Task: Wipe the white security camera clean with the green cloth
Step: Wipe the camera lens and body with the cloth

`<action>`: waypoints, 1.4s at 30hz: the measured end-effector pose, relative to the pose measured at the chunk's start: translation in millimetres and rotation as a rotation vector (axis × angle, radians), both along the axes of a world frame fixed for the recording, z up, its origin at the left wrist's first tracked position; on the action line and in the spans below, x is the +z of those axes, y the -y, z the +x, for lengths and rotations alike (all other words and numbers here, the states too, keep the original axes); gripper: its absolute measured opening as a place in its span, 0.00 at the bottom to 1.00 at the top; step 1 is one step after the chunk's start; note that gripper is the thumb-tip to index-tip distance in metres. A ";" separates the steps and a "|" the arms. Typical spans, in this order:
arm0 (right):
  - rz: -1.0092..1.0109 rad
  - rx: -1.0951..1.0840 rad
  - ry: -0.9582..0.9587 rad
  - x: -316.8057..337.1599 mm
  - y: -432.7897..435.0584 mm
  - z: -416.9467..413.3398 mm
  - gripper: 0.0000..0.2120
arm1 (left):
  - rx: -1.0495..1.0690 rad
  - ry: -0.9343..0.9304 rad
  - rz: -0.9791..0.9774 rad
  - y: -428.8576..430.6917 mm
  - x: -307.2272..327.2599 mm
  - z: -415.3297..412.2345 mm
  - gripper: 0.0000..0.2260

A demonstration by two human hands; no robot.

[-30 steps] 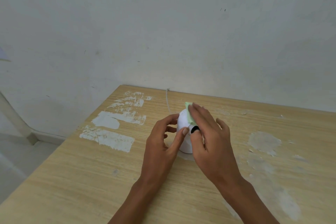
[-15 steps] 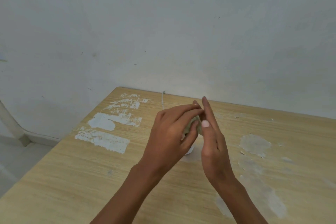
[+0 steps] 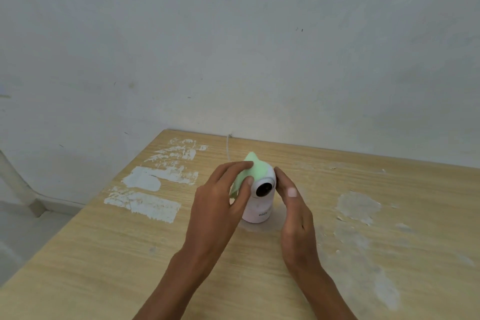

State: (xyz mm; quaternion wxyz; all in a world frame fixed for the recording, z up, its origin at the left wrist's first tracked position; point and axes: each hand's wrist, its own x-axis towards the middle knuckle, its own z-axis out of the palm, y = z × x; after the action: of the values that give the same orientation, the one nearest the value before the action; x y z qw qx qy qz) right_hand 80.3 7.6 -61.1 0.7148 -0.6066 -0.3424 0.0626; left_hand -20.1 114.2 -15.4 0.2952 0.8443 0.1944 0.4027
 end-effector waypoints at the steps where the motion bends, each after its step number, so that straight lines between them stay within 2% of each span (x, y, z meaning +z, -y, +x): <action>1: -0.001 0.005 0.010 -1.1 0.5 0.5 0.26 | 0.012 0.022 -0.080 2.1 -6.1 -1.6 0.14; 3: 0.003 0.010 0.013 -2.8 0.6 1.1 0.26 | 0.027 0.044 -0.199 6.3 -13.9 -1.3 0.14; 4: 0.007 0.011 0.014 -3.6 0.4 1.2 0.25 | 0.031 0.054 -0.199 7.8 -14.7 0.0 0.15; 9: 0.003 0.021 0.023 -6.8 -0.5 2.2 0.25 | -0.040 0.042 -0.084 14.7 -8.7 6.9 0.20; 13: -0.001 0.019 0.030 -6.9 -1.1 3.3 0.25 | -0.069 -0.222 0.104 24.3 -29.1 -0.4 0.28; 15: -0.010 0.016 0.036 -6.6 -1.1 3.1 0.26 | -0.066 -0.274 0.137 24.4 -35.3 -4.4 0.29; 20: 0.002 0.021 0.039 -5.7 -0.7 3.2 0.26 | -0.053 -0.210 0.173 21.0 -20.3 1.9 0.27; 22: 0.001 0.013 0.038 -6.3 -0.8 3.7 0.26 | -0.050 -0.167 0.082 20.5 -17.8 4.1 0.26; 25: -0.001 -0.005 0.036 -7.9 -1.5 3.9 0.26 | -0.066 -0.112 -0.216 20.0 -25.1 -0.8 0.27; 27: -0.002 -0.014 0.030 -8.1 -1.8 4.1 0.26 | -0.072 -0.098 -0.320 21.8 -30.4 -6.8 0.27; 33: 0.007 -0.017 0.028 -8.6 -1.4 5.1 0.26 | -0.111 -0.017 -0.355 21.6 -17.5 -0.2 0.25; 37: -0.005 -0.007 0.045 -8.1 -0.8 4.7 0.24 | -0.143 0.008 -0.317 4.7 7.4 14.6 0.19; 42: -0.011 -0.010 0.043 -8.8 -1.7 5.0 0.25 | -0.210 -0.004 -0.338 -4.8 1.9 9.8 0.20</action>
State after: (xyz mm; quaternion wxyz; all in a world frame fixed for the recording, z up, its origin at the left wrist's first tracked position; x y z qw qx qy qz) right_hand 85.3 9.3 -69.9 0.7040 -0.6135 -0.3545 0.0480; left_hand -10.3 119.0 -13.6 0.4729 0.7990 0.1710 0.3297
